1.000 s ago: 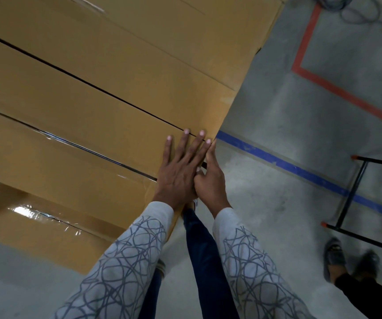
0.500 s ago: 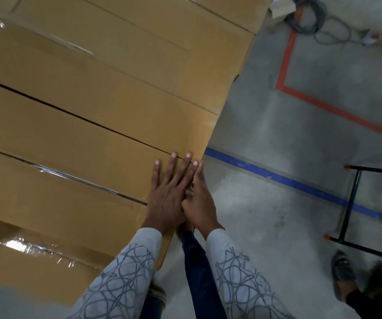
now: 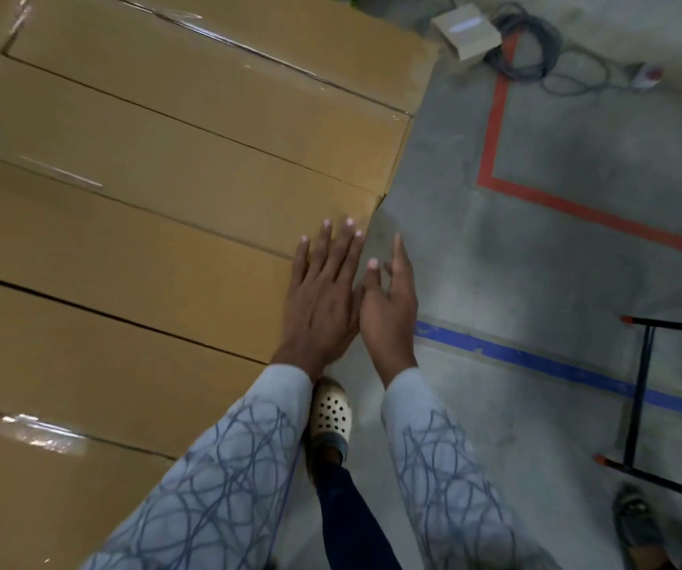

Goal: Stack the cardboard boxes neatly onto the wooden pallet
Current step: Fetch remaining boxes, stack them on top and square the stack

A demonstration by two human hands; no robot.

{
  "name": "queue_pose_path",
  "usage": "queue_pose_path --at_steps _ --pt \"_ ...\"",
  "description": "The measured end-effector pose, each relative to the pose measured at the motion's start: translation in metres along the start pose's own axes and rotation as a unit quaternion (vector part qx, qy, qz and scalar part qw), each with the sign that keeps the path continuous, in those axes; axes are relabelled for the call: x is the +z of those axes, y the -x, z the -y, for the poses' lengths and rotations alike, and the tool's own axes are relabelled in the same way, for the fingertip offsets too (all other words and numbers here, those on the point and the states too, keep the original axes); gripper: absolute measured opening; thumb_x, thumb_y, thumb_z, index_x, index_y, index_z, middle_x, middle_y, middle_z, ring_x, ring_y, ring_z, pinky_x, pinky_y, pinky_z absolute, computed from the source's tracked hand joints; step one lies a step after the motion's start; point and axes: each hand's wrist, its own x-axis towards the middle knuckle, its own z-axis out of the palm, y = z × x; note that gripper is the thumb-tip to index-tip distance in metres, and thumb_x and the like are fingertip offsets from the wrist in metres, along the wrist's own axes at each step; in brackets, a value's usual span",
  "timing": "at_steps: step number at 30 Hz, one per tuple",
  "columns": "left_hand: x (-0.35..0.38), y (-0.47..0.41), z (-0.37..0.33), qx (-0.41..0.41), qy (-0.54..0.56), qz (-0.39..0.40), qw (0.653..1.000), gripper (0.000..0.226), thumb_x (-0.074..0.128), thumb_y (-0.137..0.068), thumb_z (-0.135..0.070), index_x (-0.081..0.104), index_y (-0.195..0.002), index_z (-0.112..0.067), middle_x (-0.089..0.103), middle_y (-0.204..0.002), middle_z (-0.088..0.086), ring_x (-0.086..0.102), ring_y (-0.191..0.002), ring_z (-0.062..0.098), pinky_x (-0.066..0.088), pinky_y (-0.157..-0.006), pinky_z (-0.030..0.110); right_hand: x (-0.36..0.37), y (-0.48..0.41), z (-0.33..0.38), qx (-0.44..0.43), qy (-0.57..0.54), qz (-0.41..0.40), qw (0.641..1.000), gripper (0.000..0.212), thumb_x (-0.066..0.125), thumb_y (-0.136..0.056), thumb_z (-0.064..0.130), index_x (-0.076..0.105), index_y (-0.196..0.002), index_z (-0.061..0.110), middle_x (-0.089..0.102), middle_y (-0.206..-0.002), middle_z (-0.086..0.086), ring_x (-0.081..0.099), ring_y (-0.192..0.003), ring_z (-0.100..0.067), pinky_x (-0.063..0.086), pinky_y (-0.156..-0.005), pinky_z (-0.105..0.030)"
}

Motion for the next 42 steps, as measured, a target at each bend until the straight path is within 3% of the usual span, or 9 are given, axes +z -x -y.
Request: queue_pose_path --at_steps 6,13,20,26,37,42 --pt "0.026 -0.063 0.019 0.003 -0.081 0.077 0.994 0.078 0.047 -0.099 -0.045 0.019 -0.164 -0.011 0.008 -0.172 0.008 0.005 -0.159 0.031 0.007 -0.126 0.057 0.024 -0.086 0.02 0.01 0.009 0.041 0.999 0.061 0.047 -0.11 0.027 0.021 -0.165 0.028 0.03 -0.168 0.0 0.031 -0.153 -0.015 0.026 -0.126 -0.04" --pt "0.021 -0.075 0.026 0.019 -0.11 0.099 0.989 0.093 0.04 -0.088 -0.063 0.014 -0.165 -0.017 0.004 -0.173 0.003 0.01 -0.159 0.028 0.016 -0.122 0.054 0.033 -0.097 0.023 0.052 0.029 0.067 0.996 0.058 0.036 -0.112 0.027 0.014 -0.165 0.037 0.039 -0.164 0.001 0.046 -0.144 -0.021 0.033 -0.115 -0.03" --pt "0.027 -0.079 0.031 0.048 -0.099 0.076 0.991 0.094 0.048 -0.091 -0.063 0.017 -0.164 -0.013 0.006 -0.173 0.007 -0.001 -0.159 0.033 0.009 -0.124 0.06 0.032 -0.097 0.026 0.069 0.016 0.065 0.995 0.057 0.037 -0.112 0.03 0.015 -0.163 0.042 0.049 -0.158 0.002 0.054 -0.135 -0.018 0.033 -0.1 -0.02" --pt "0.027 -0.079 0.031 0.046 -0.095 0.076 0.992 0.098 0.051 -0.089 -0.064 0.017 -0.164 -0.013 0.007 -0.173 0.007 0.0 -0.159 0.032 0.011 -0.124 0.06 0.032 -0.1 0.024 0.07 0.011 0.058 0.996 0.055 0.038 -0.111 0.026 0.022 -0.161 0.043 0.05 -0.157 0.007 0.054 -0.136 -0.015 0.035 -0.107 -0.022" --pt "0.029 -0.081 0.033 0.048 -0.096 0.073 0.992 0.101 0.055 -0.087 -0.063 0.015 -0.165 -0.013 0.006 -0.173 0.007 0.0 -0.159 0.033 0.01 -0.124 0.06 0.032 -0.102 0.028 0.088 -0.014 0.047 0.995 0.053 0.043 -0.11 0.022 0.034 -0.158 0.04 0.05 -0.155 0.009 0.052 -0.137 -0.011 0.034 -0.105 -0.017" --pt "0.031 -0.081 0.033 0.049 -0.095 0.066 0.992 0.1 0.06 -0.085 -0.058 0.017 -0.165 -0.014 0.008 -0.173 0.007 0.003 -0.159 0.033 0.011 -0.124 0.06 0.031 -0.104 0.029 0.097 -0.015 0.049 0.994 0.051 0.043 -0.11 0.025 0.035 -0.158 0.042 0.054 -0.153 0.007 0.052 -0.138 -0.015 0.038 -0.114 -0.027"
